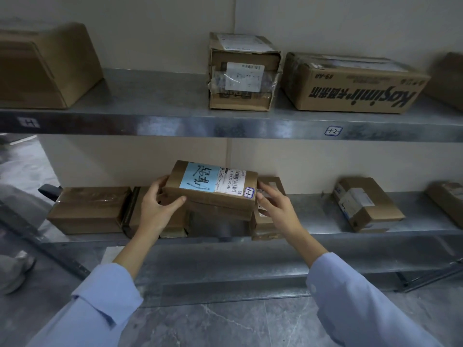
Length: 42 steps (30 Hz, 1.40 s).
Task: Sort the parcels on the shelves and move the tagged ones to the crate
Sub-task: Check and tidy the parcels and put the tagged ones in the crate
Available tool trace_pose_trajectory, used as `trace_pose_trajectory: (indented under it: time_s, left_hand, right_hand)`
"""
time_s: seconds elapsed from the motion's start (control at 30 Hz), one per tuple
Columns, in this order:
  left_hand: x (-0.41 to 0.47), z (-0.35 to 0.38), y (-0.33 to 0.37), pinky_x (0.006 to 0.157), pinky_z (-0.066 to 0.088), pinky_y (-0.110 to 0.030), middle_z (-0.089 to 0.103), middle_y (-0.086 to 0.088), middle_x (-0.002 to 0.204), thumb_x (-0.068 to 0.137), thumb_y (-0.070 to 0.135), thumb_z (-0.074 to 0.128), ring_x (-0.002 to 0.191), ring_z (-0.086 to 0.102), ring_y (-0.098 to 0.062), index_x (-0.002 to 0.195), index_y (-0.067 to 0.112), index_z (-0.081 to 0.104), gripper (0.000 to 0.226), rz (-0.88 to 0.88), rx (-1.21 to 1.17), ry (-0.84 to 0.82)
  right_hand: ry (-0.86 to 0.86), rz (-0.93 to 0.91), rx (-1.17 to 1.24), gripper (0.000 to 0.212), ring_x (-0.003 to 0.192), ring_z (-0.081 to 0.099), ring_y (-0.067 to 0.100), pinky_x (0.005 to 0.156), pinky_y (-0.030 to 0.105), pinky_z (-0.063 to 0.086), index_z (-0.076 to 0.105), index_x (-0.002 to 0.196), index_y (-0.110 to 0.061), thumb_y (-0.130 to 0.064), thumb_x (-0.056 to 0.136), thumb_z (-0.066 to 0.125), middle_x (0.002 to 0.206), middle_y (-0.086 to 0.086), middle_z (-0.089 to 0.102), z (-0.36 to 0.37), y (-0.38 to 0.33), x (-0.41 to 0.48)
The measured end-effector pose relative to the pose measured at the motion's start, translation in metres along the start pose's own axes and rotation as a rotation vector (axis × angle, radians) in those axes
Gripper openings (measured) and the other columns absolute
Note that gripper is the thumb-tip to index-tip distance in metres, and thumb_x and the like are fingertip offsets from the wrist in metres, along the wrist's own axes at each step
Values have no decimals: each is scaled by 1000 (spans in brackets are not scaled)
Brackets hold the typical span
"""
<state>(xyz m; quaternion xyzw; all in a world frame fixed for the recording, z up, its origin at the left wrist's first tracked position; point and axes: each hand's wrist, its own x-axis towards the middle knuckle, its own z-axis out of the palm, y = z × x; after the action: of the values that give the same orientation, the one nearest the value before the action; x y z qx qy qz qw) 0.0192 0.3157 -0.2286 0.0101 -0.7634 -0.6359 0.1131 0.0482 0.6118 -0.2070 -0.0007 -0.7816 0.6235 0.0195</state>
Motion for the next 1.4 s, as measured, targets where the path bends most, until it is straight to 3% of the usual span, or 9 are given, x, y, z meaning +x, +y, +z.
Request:
trace_pose_trajectory:
  time_s: [0.13, 0.27, 0.47, 0.67, 0.87, 1.03, 1.13, 1.27, 1.4]
  left_hand:
    - [-6, 0, 4, 104, 47, -46, 65, 3, 121, 79, 5, 78, 118, 59, -14, 118, 28, 59, 49, 47, 1, -14]
    - [-11, 4, 10, 102, 48, -33, 66, 10, 116, 79, -1, 75, 113, 61, -6, 110, 32, 61, 48, 58, -44, -43]
    - [-8, 5, 13, 95, 46, -12, 66, 21, 114, 77, -8, 74, 113, 59, 3, 111, 28, 61, 51, 89, -45, -208]
    - [-5, 7, 12, 88, 35, 3, 51, 22, 133, 73, -1, 81, 118, 45, 19, 128, 33, 51, 71, 79, 28, -368]
    - [0, 27, 24, 78, 49, -13, 45, 27, 133, 64, 7, 89, 111, 50, 16, 137, 42, 41, 94, 110, 135, -552]
    - [-9, 67, 39, 89, 35, 0, 51, 15, 130, 55, 16, 95, 116, 45, 15, 128, 36, 47, 89, 236, 200, -719]
    - [-22, 102, 48, 86, 34, 3, 53, 29, 123, 54, 15, 95, 114, 46, 17, 121, 34, 46, 86, 249, 162, -786]
    - [-48, 157, 62, 92, 37, -3, 53, 17, 126, 51, 17, 96, 116, 49, 12, 116, 37, 43, 86, 263, 109, -874]
    - [-81, 212, 80, 90, 39, -4, 54, 30, 122, 42, 37, 95, 115, 49, 14, 115, 39, 44, 89, 293, 90, -987]
  right_hand:
    - [-8, 54, 49, 40, 116, 60, 4, 92, 19, 50, 52, 133, -35, -36, 95, 60, 125, -14, 65, 4, -4, -4]
    - [26, 22, -34, 79, 123, 56, 8, 98, 24, 51, 42, 144, -19, -24, 77, 82, 131, -7, 61, 7, -5, -6]
    - [207, 11, -154, 75, 119, 58, 16, 101, 45, 48, 43, 143, -18, -18, 78, 81, 125, -5, 64, -1, 5, -9]
    - [198, -17, -106, 73, 115, 60, 15, 95, 22, 50, 43, 143, -11, -1, 79, 77, 122, -1, 64, -17, 7, -22]
    - [246, -30, -116, 70, 98, 60, -8, 82, 11, 49, 44, 138, -13, 6, 79, 74, 114, -9, 63, -43, 14, -48]
    - [324, 16, -117, 65, 110, 57, 10, 86, 18, 51, 43, 141, -13, 1, 84, 71, 119, -8, 60, -78, 20, -80]
    - [449, 6, -115, 59, 106, 57, 12, 82, 19, 52, 48, 137, -11, 1, 84, 72, 118, -3, 61, -102, 21, -100]
    - [642, -2, -148, 56, 107, 59, 12, 88, 23, 51, 54, 131, -14, -6, 81, 77, 121, -1, 64, -141, 22, -134]
    - [751, 20, -169, 56, 111, 61, 18, 86, 20, 51, 55, 126, -20, -3, 78, 79, 119, -1, 65, -192, 29, -180]
